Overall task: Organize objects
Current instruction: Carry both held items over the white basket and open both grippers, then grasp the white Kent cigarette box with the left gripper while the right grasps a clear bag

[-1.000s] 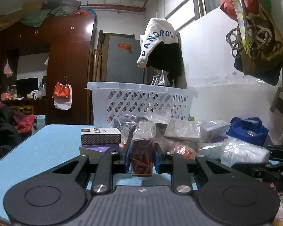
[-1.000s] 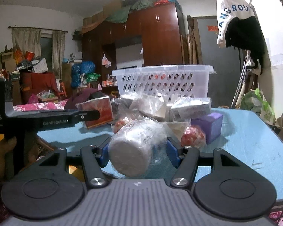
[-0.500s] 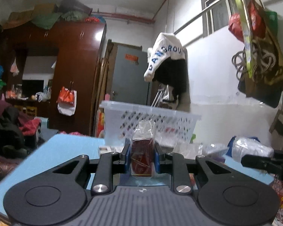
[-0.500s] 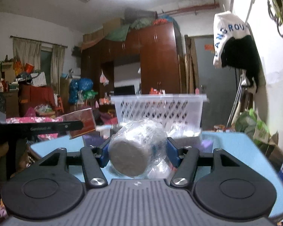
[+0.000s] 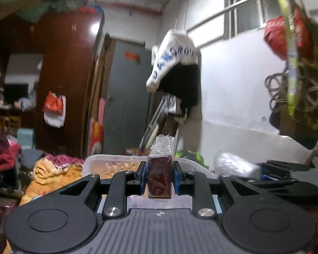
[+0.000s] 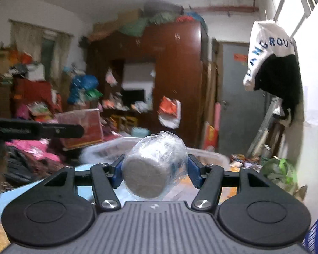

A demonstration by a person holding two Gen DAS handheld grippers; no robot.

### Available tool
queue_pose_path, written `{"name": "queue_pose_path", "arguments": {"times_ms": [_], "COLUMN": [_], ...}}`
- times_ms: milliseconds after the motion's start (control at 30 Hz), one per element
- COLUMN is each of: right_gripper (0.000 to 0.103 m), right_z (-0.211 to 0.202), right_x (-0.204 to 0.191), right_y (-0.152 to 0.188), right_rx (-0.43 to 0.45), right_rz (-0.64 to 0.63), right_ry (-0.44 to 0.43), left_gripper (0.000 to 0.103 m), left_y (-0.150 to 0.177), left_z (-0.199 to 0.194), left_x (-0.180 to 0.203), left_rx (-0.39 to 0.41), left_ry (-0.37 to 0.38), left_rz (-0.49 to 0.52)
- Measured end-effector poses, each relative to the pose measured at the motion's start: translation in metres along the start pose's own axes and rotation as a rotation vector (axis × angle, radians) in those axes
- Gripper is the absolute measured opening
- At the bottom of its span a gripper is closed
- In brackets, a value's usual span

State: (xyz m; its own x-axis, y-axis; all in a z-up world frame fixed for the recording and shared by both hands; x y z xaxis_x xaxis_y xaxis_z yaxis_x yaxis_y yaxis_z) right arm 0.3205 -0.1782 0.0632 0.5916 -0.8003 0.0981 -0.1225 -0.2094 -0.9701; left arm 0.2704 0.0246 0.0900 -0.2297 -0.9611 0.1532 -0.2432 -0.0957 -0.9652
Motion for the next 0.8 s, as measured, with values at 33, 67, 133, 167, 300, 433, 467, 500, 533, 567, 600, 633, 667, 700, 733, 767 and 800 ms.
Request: {"name": "queue_pose_path", "arguments": {"times_ms": [33,67,133,167,300,433,467,500,533,567,600,633,667,700,733,767,800], "right_gripper": [0.063,0.063,0.063,0.063,0.090,0.103,0.103,0.103,0.103,0.103,0.103,0.103,0.103,0.103,0.103,0.103,0.103], "right_z": [0.015,0.033,0.052,0.059,0.068,0.038,0.024,0.011,-0.002,-0.022,-0.033,-0.046,-0.063,-0.072,-0.082,-0.091,-0.102], "right_x": [0.007,0.015,0.023,0.023,0.014,0.007,0.005,0.004,0.003,-0.001,-0.003,-0.006,-0.008,-0.009,-0.010,-0.013,-0.018], "right_y": [-0.004,-0.008,-0.006,-0.005,-0.001,0.001,0.004,0.006,0.009,0.021,0.027,0.038,0.055,0.066,0.080,0.093,0.108], "right_rx": [-0.026,-0.057,-0.105,-0.119,-0.129,-0.102,-0.091,-0.082,-0.073,-0.063,-0.056,-0.054,-0.051,-0.047,-0.046,-0.047,-0.038], "right_rz": [0.000,0.011,0.029,0.030,-0.047,-0.061,-0.060,-0.059,-0.056,-0.056,-0.060,-0.066,-0.069,-0.066,-0.055,-0.037,-0.008], "right_ry": [0.014,0.028,0.020,0.014,0.031,0.033,0.025,0.022,0.014,-0.006,-0.018,-0.018,-0.002,0.010,0.016,0.014,-0.002], "left_gripper": [0.028,0.028,0.028,0.028,0.067,0.068,0.072,0.077,0.079,0.081,0.084,0.085,0.086,0.088,0.088,0.088,0.088], "left_y": [-0.005,-0.007,-0.005,-0.001,0.008,0.014,0.018,0.023,0.029,0.036,0.045,0.056,0.067,0.075,0.083,0.092,0.101], "left_z": [0.015,0.029,0.054,0.063,0.082,0.048,0.032,0.018,0.000,-0.016,-0.033,-0.050,-0.064,-0.073,-0.081,-0.087,-0.092], "left_x": [-0.002,-0.004,-0.008,-0.010,-0.018,-0.014,-0.010,-0.008,-0.007,-0.005,-0.004,-0.004,-0.005,-0.005,-0.007,-0.009,-0.011], "left_rx": [-0.032,-0.063,-0.128,-0.150,-0.166,-0.083,-0.067,-0.056,-0.038,-0.016,0.009,0.027,0.043,0.052,0.055,0.057,0.055], "left_ry": [-0.010,-0.017,-0.044,-0.049,-0.077,-0.074,-0.046,-0.030,-0.021,-0.009,0.007,0.013,0.012,0.009,0.000,-0.015,-0.033], "left_rz": [-0.016,-0.026,-0.038,-0.043,-0.066,-0.026,-0.015,-0.009,-0.008,-0.007,0.001,0.007,0.007,0.005,0.002,-0.001,-0.002]}}
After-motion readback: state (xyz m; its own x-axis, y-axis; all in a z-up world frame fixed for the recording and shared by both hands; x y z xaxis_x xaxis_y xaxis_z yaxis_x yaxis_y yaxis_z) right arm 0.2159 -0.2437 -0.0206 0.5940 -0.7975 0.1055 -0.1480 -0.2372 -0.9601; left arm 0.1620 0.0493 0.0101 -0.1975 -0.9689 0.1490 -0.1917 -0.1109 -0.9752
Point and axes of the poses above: each gripper's, at about its wrist camera, not at the fingertips, and z roughly the way its jaws point, x to its right, y to its underside, the point moved 9 cm from there along z, roughly the way its jaws point, and after that the axes turned 2 degrees about -x, right-handed, at the moved point
